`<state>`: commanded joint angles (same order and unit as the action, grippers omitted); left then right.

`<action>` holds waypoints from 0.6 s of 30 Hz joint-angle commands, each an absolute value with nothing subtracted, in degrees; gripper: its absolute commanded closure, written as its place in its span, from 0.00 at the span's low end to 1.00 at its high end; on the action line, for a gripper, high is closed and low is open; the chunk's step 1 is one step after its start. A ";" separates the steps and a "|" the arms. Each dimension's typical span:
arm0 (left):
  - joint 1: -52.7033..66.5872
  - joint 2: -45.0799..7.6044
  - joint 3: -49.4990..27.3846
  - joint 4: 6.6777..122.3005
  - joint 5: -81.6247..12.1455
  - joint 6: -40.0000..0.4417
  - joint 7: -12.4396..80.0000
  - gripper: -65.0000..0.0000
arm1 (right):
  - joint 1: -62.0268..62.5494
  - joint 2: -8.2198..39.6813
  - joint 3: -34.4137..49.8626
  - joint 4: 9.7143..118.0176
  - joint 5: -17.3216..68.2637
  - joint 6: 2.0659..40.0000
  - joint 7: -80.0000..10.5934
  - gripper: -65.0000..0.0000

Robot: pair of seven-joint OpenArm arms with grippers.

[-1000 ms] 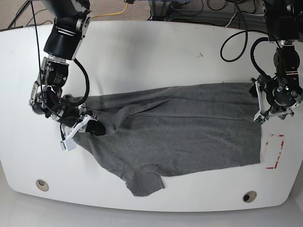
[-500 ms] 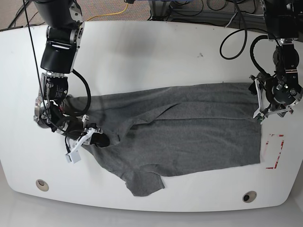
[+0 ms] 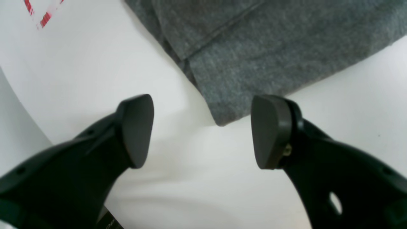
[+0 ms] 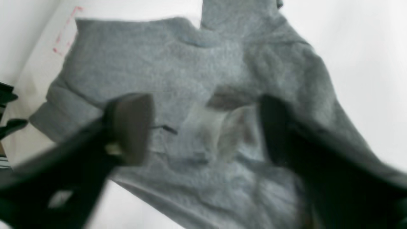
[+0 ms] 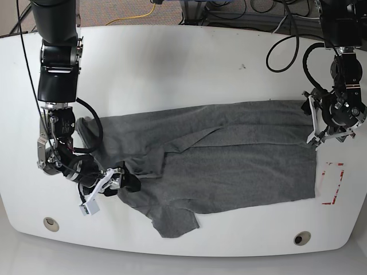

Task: Layout the t-shirt on the table in an organized manner, then fold the t-shirt properly
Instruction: 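Open the right gripper and move it down along the shirt's side, then grasp the shirt's collar corner with the right gripper and the shoulder with the left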

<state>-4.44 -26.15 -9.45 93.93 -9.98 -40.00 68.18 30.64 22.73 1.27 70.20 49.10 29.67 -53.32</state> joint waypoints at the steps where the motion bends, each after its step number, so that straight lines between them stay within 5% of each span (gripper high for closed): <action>1: -4.44 -26.15 -9.45 93.93 -9.98 -40.00 68.18 0.33 | 30.55 22.90 1.27 70.20 49.19 29.67 -53.49 0.06; 12: -0.75 -27.65 -9.45 102.81 -10.15 -40.00 68.18 0.33 | 15.60 32.22 2.33 83.74 48.84 29.23 -54.20 0.06; 18: 1.80 -27.65 -14.37 104.84 -10.33 -40.00 68.00 0.33 | 7.60 33.27 8.40 84.44 44.79 29.76 -53.93 0.06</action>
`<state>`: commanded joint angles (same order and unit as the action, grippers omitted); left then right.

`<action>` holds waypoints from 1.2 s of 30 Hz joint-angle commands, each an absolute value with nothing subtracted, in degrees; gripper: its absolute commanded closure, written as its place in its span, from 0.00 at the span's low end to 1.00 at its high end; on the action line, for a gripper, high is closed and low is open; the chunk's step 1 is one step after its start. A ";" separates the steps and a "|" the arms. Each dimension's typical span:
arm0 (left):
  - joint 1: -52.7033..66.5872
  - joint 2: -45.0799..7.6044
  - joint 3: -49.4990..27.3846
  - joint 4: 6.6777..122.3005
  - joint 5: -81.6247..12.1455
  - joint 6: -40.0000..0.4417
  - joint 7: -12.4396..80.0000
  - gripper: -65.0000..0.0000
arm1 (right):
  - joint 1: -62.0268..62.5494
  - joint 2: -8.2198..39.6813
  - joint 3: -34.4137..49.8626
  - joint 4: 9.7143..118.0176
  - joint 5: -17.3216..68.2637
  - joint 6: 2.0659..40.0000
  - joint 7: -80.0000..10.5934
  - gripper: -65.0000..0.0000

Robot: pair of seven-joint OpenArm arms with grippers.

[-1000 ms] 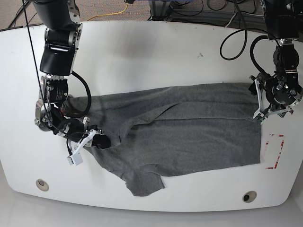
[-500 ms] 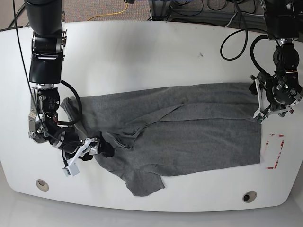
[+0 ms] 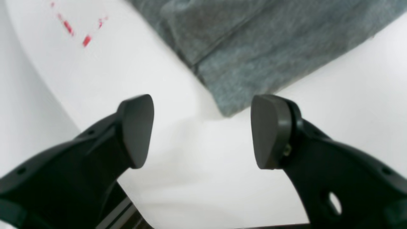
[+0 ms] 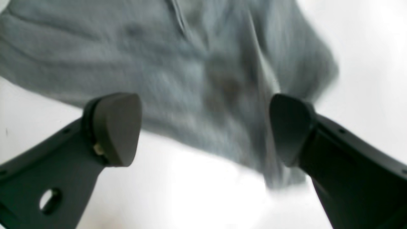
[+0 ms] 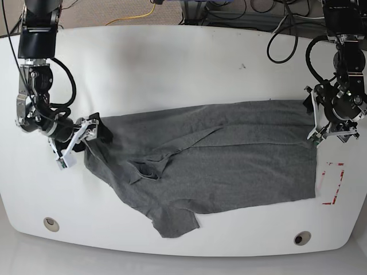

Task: Layout the t-shirt on the table in an organized manner, then fold the t-shirt properly
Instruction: 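Grasp the shirt's collar corner with the right gripper and the shoulder with the left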

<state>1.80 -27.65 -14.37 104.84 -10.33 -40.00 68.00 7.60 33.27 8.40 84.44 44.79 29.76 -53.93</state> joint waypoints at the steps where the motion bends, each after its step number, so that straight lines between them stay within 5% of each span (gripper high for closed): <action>1: 1.98 -26.95 -16.04 104.84 -10.33 -40.00 67.91 0.33 | 6.99 33.01 9.36 84.44 42.24 29.85 -53.93 0.06; 14: 2.07 -23.78 -24.31 104.66 -10.33 -40.00 67.82 0.33 | 6.99 27.12 15.08 79.96 22.99 40.00 -51.82 0.06; 18: 2.07 -23.69 -24.31 104.66 -10.33 -40.00 67.82 0.33 | 9.54 25.19 17.01 75.91 18.86 40.00 -51.74 0.09; 25: 3.21 -23.69 -24.40 104.66 -10.33 -40.00 67.82 0.33 | 10.33 24.57 18.24 72.48 16.84 40.00 -48.22 0.61; 31: 3.21 -23.69 -24.40 104.57 -10.33 -40.00 67.82 0.33 | 10.15 24.57 18.33 72.04 16.84 40.00 -47.96 0.95; 36: 3.03 -23.60 -24.40 104.75 -10.33 -40.00 67.82 0.33 | 9.63 24.57 18.33 72.31 16.84 40.00 -47.96 1.00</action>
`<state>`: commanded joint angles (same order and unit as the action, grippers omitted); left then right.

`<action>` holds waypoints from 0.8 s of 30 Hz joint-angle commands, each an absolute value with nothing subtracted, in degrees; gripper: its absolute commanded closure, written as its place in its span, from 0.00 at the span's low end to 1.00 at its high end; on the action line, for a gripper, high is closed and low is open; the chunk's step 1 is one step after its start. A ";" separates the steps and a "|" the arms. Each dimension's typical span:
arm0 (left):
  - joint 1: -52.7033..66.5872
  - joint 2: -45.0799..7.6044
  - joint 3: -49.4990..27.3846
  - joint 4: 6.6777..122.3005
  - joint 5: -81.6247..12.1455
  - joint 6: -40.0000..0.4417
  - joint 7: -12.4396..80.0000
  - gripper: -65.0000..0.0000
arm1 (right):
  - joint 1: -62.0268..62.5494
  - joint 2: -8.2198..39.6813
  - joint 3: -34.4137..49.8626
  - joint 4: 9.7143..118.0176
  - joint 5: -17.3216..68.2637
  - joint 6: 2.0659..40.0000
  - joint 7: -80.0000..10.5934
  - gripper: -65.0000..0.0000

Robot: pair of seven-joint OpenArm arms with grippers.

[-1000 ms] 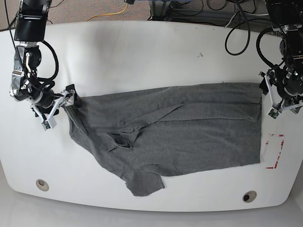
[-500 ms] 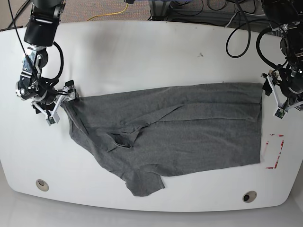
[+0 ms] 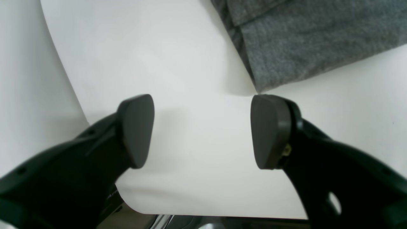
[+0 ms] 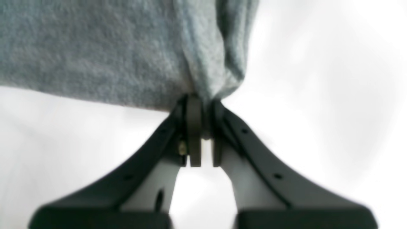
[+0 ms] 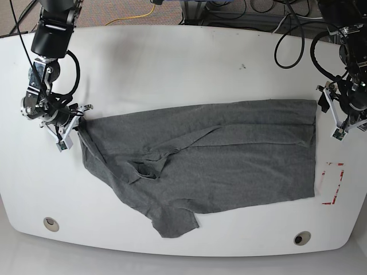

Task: Layout the t-shirt on the table in an organized manner, then fold the t-shirt properly
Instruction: 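Grasp the shirt's collar corner with the right gripper and the shoulder with the left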

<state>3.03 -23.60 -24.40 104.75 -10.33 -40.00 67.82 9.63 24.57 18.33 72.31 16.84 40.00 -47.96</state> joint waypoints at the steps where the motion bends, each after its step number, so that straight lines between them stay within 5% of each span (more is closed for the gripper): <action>1: 2.95 -23.60 -24.40 104.75 -10.33 -40.00 67.82 0.33 | 9.36 24.57 18.33 72.40 16.84 40.00 -47.96 1.00; 13: 2.86 -16.31 -24.13 103.43 -10.24 -40.00 63.08 0.32 | 8.92 24.66 18.33 72.48 16.84 40.00 -47.96 1.00; 24: 2.77 -16.04 -24.22 93.58 -10.15 -40.00 60.18 0.32 | 9.01 24.66 18.33 72.48 16.84 40.00 -47.96 1.00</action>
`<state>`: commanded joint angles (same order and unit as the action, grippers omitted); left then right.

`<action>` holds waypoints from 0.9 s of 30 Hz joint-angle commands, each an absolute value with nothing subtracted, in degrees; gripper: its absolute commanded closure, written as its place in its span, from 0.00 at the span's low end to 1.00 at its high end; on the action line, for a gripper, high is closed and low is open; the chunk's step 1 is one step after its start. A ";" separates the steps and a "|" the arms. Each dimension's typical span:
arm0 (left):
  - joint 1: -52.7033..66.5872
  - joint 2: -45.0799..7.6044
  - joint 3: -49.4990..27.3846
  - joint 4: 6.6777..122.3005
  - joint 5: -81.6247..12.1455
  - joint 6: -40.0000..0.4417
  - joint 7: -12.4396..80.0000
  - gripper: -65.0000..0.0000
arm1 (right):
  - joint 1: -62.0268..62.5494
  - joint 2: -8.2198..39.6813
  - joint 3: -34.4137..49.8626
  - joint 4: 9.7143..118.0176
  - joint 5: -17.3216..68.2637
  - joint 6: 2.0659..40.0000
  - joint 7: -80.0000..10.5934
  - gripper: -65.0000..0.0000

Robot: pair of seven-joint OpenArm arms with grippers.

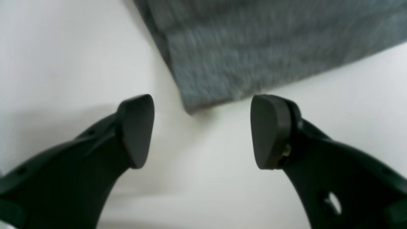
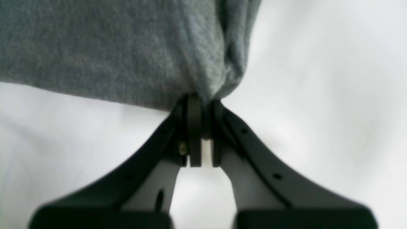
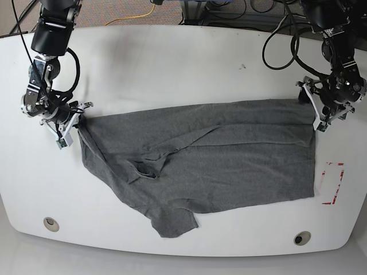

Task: Layout the t-shirt on the table in an organized manner, then fold the t-shirt properly
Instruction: 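Grasp the shirt's collar corner with the right gripper and the shoulder with the left, then drag the shirt with both grippers away from the red mark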

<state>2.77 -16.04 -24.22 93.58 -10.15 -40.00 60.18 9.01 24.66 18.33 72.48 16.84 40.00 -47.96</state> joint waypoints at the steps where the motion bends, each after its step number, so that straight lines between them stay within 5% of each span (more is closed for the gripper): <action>1: 2.77 -16.04 -24.22 92.70 -10.15 -40.00 59.65 0.32 | 9.01 24.66 18.33 72.48 16.84 40.00 -47.96 1.00; 17: -2.51 -16.31 -23.25 77.58 -9.98 -40.00 53.58 0.34 | 9.01 23.08 18.33 72.48 16.84 40.00 -48.04 0.99; 22: -2.42 -16.40 -20.44 75.56 -9.98 -40.00 53.58 0.58 | 8.92 23.43 18.42 72.48 16.84 40.00 -48.22 1.00; 27: -2.07 -16.40 -18.33 73.80 -9.89 -40.00 53.58 0.94 | 7.52 23.52 19.30 72.84 16.84 40.00 -48.31 1.00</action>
<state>-2.07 -16.40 -18.33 73.80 -9.89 -40.00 53.58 7.52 23.52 19.30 72.84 16.84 40.00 -48.31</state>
